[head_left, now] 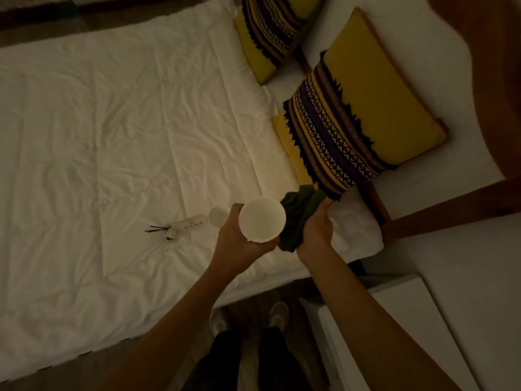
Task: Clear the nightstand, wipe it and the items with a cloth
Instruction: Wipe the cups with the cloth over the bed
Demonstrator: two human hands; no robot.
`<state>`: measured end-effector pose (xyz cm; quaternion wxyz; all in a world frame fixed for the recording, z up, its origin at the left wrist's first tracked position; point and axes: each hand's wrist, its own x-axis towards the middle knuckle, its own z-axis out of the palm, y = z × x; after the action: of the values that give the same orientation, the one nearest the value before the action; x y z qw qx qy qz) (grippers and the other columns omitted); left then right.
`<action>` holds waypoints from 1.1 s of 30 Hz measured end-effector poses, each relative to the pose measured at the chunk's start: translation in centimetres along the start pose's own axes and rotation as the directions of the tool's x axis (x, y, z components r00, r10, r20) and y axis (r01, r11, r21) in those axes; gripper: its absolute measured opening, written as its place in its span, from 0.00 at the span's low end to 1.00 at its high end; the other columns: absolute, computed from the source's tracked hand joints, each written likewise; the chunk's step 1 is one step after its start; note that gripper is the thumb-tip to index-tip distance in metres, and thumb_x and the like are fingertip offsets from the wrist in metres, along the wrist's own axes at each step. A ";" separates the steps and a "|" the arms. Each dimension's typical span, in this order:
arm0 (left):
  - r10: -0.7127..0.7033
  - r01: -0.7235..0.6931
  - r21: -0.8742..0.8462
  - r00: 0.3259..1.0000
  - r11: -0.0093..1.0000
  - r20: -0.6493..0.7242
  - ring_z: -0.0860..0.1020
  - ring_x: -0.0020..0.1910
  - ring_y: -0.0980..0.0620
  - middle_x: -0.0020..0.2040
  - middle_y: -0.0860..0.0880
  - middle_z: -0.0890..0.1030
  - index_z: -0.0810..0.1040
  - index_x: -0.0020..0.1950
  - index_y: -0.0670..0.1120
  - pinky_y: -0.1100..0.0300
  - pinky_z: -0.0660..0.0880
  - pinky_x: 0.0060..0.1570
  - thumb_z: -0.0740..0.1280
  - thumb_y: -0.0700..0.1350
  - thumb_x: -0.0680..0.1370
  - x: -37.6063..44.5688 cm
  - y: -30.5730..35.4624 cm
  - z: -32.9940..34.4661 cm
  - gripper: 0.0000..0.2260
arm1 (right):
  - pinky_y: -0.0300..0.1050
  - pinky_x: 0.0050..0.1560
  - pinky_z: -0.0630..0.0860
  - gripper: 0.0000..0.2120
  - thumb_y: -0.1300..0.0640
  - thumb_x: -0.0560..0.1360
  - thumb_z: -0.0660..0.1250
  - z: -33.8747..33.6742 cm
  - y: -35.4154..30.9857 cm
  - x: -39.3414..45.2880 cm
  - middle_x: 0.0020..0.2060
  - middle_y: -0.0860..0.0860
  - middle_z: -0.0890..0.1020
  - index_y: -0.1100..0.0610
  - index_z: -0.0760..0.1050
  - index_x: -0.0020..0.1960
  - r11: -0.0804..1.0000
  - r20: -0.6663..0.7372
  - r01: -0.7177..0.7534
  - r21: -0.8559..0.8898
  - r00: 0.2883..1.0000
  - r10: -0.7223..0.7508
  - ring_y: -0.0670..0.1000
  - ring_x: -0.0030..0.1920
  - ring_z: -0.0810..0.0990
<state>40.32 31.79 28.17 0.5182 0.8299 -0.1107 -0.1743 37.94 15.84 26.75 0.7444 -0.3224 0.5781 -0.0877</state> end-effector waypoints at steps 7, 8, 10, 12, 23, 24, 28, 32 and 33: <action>-0.260 0.253 -0.130 0.965 0.959 -0.040 0.78 0.60 0.50 0.60 0.54 0.78 0.68 0.69 0.52 0.54 0.76 0.57 0.83 0.47 0.64 3.5 -9.0 5.0 0.38 | 0.48 0.57 0.74 0.29 0.34 0.81 0.55 -3.4 1.0 5.6 0.65 0.53 0.78 0.51 0.70 0.74 0.954 -0.061 0.115 -0.278 0.989 -0.137 0.52 0.54 0.79; -0.286 0.278 -0.144 0.958 0.950 -0.038 0.77 0.61 0.49 0.60 0.52 0.78 0.69 0.69 0.51 0.51 0.76 0.59 0.83 0.47 0.64 4.0 -10.1 6.0 0.38 | 0.47 0.56 0.74 0.29 0.34 0.81 0.55 -3.8 1.5 6.3 0.63 0.51 0.78 0.51 0.71 0.73 0.944 -0.060 0.131 -0.303 0.986 -0.156 0.50 0.52 0.79; -0.330 0.318 -0.168 0.943 0.933 -0.045 0.77 0.61 0.48 0.60 0.50 0.78 0.70 0.69 0.49 0.47 0.76 0.62 0.84 0.46 0.63 5.3 -12.4 8.0 0.38 | 0.46 0.56 0.75 0.27 0.33 0.81 0.55 -4.6 2.7 7.6 0.59 0.49 0.78 0.48 0.72 0.72 0.917 -0.044 0.151 -0.370 0.983 -0.180 0.47 0.51 0.78; -0.355 0.340 -0.166 0.932 0.926 -0.070 0.77 0.61 0.48 0.59 0.51 0.78 0.70 0.69 0.49 0.46 0.76 0.62 0.84 0.47 0.63 6.9 -14.5 9.9 0.38 | 0.45 0.57 0.75 0.20 0.34 0.81 0.55 -5.3 4.2 8.8 0.56 0.46 0.79 0.42 0.76 0.63 0.889 -0.012 0.181 -0.421 0.979 -0.205 0.47 0.53 0.79; -0.389 0.350 -0.192 0.892 0.917 -0.232 0.75 0.61 0.50 0.62 0.51 0.75 0.65 0.71 0.49 0.51 0.76 0.61 0.80 0.43 0.68 13.2 -21.2 13.6 0.37 | 0.43 0.59 0.76 0.16 0.42 0.83 0.56 -2.8 7.7 15.3 0.56 0.46 0.81 0.47 0.76 0.62 0.747 0.227 0.400 -0.531 0.916 -0.330 0.46 0.58 0.79; -0.391 0.352 -0.193 0.891 0.916 -0.231 0.75 0.62 0.49 0.62 0.52 0.74 0.65 0.71 0.48 0.52 0.76 0.61 0.80 0.43 0.68 13.4 -21.5 13.8 0.36 | 0.44 0.59 0.76 0.17 0.42 0.84 0.56 -2.2 7.7 15.6 0.56 0.46 0.81 0.49 0.77 0.63 0.745 0.233 0.409 -0.527 0.912 -0.337 0.47 0.58 0.80; -0.426 0.396 -0.164 0.875 0.903 -0.231 0.75 0.64 0.47 0.65 0.48 0.75 0.64 0.71 0.47 0.46 0.75 0.65 0.81 0.45 0.67 13.5 -22.4 14.4 0.38 | 0.39 0.55 0.76 0.15 0.42 0.84 0.56 -0.5 7.8 16.4 0.52 0.40 0.80 0.47 0.76 0.62 0.739 0.251 0.414 -0.531 0.910 -0.330 0.44 0.56 0.79; -0.417 0.407 -0.089 0.886 0.909 -0.204 0.75 0.64 0.47 0.65 0.48 0.74 0.63 0.71 0.47 0.48 0.75 0.64 0.82 0.45 0.66 13.5 -22.8 14.1 0.40 | 0.38 0.55 0.76 0.11 0.42 0.84 0.56 0.2 8.0 16.6 0.50 0.39 0.79 0.43 0.74 0.59 0.732 0.276 0.420 -0.536 0.907 -0.318 0.43 0.55 0.79; -0.412 0.406 -0.073 0.890 0.911 -0.194 0.75 0.64 0.47 0.65 0.48 0.74 0.62 0.72 0.47 0.48 0.75 0.64 0.82 0.45 0.66 13.5 -22.9 14.0 0.40 | 0.40 0.56 0.76 0.11 0.43 0.84 0.56 0.2 8.0 16.6 0.50 0.39 0.79 0.44 0.74 0.59 0.733 0.276 0.421 -0.534 0.906 -0.320 0.44 0.55 0.79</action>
<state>47.07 25.39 -0.40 0.4913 0.8401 0.1231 -0.1944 41.46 13.80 8.79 0.6220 -0.6494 0.4367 -0.0265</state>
